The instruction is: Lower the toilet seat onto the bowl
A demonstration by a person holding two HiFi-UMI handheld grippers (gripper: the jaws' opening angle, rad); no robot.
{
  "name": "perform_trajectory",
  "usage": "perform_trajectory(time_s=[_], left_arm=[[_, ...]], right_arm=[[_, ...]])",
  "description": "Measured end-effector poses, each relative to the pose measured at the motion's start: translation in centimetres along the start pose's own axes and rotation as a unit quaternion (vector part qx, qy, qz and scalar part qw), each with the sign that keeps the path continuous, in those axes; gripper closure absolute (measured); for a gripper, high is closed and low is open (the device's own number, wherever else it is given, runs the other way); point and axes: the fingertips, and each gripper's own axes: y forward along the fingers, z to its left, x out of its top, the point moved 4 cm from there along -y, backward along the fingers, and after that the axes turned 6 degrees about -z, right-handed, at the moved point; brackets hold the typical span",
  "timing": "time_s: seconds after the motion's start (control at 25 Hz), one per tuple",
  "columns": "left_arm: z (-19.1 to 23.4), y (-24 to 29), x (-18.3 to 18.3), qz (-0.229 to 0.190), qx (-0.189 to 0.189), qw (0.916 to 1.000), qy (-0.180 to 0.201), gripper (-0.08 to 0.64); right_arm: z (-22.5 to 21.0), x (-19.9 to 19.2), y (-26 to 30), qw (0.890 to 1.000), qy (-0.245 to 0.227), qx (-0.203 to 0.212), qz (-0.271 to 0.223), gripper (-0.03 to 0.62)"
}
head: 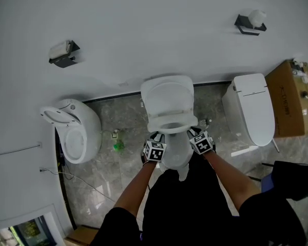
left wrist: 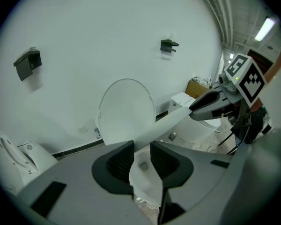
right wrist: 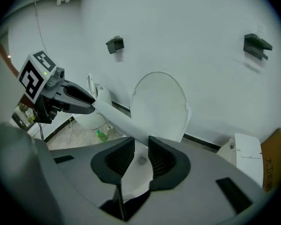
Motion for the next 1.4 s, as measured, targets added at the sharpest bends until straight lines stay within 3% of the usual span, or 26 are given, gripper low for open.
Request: perform_trajectory(time_s=[0.2,0.76,1.04,1.2,1.4], left_arm=[[-0.8,-0.5,-1.5,-0.001,-0.019,0.9997,0.013,0.442],[-2.7,-1.7,-5.9,-0.003,-0.064,0.9966,0.052,0.436],[-3.5,-2.2,-8.0,-0.016,-0.062,0.9962,0.06,0.434],[-4.1,-2.2,-8.9,-0.018,-0.056,0.9965,0.059,0.433],[-5.1,-2.2,-10.3,-0.011,-0.054,0.9973,0.048,0.43]], right_arm=[[1.1,-1.4,-0.7,0.999,0.02,-0.032,0.002,0.492],[3.7,-6.1,-1.1,0.997,0.037,-0.068,0.02,0.499],[5.1,-7.4,-1.8,0.994,0.067,-0.078,0.046,0.499],[5.1,-8.0,-1.8,0.993,0.083,-0.08,0.034,0.499],[5.4,-9.8,-2.0,0.992,0.094,-0.067,0.049,0.499]])
